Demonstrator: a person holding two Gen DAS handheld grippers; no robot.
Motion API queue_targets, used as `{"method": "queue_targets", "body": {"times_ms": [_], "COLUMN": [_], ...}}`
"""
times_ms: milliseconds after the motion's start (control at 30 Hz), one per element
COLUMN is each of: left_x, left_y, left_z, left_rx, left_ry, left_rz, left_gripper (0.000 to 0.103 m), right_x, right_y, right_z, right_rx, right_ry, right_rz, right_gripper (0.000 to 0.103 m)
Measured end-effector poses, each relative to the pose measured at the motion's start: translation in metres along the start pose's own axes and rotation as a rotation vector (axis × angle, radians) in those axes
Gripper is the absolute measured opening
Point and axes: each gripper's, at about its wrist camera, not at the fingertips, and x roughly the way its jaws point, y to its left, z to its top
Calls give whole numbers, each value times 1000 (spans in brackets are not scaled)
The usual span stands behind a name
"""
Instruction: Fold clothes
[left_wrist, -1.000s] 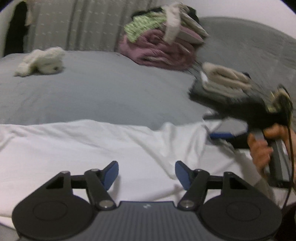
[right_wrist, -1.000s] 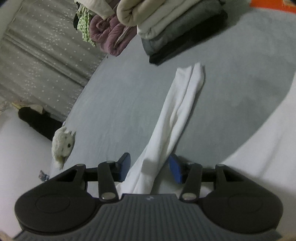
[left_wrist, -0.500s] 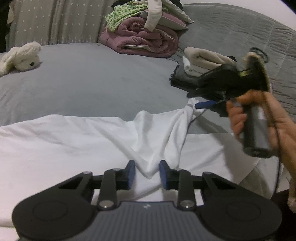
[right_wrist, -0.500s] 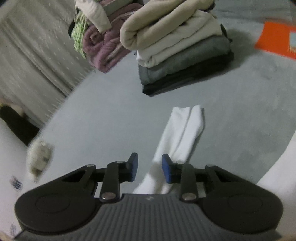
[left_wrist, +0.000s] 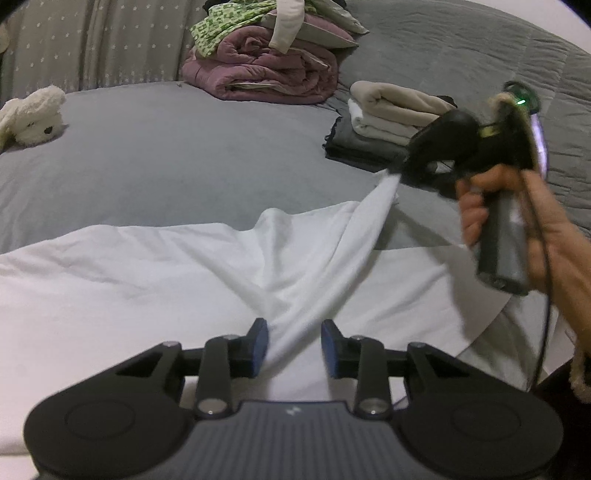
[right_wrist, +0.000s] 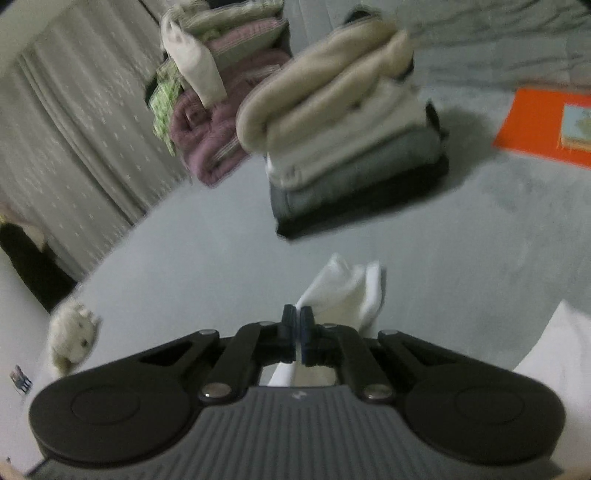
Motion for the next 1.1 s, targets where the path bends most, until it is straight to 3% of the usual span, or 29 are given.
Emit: {"method": "queue_targets", "body": {"times_ms": [67,133,167,200,600,900,1100], "left_x": [1,1,1,1,-45,-56,-46], "left_y": [-1,-3,-2,-1,17,-1,-14], "left_z": [-1,-1,-1,0,20,5,-11], "left_rx": [10,21,24,24,-38,62,160], "left_ry": [-9,-23,-31,-37,-266,-246,-154], "left_rz": [15,41,66,93,112,59,21], "left_gripper": [32,25,11,4,3,3,3], "right_x": [-12,-23,-27,-32,-57,-81,-96], "right_y": [-1,0,2,4,27,18,-9], "right_z": [6,10,11,13,33,38,31], "right_rx": [17,27,29,29,13,-78,-120], "right_ry": [-25,-51,-67,-83,-186,-212,-165], "right_rz": [41,75,89,102,261,269,251], "right_gripper": [3,3,3,3,3,3,3]}}
